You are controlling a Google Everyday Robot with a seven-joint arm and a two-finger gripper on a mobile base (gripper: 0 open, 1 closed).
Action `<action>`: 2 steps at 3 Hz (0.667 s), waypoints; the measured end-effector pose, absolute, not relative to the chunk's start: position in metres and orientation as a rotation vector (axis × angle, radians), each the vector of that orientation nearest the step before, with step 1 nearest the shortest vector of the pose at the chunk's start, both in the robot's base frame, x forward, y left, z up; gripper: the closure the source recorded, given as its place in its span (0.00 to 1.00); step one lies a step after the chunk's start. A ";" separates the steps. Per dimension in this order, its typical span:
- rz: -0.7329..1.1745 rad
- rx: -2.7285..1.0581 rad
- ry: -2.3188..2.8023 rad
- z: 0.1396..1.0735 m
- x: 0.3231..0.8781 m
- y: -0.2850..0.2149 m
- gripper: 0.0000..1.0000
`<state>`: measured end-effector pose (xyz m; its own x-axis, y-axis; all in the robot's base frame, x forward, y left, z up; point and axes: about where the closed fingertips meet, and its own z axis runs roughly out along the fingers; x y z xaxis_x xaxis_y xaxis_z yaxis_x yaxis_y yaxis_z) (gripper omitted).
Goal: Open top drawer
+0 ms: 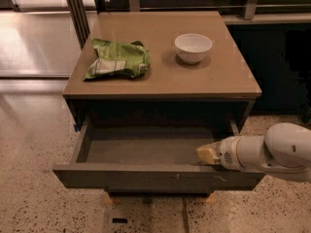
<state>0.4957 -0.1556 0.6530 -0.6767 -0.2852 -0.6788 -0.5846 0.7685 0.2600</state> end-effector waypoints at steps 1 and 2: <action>0.657 -0.625 2.291 0.654 0.482 -0.152 1.00; 0.619 -0.604 2.162 0.681 0.473 -0.154 1.00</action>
Offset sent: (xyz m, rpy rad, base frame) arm -0.0302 -0.0183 0.0690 0.0790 -0.3536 -0.0920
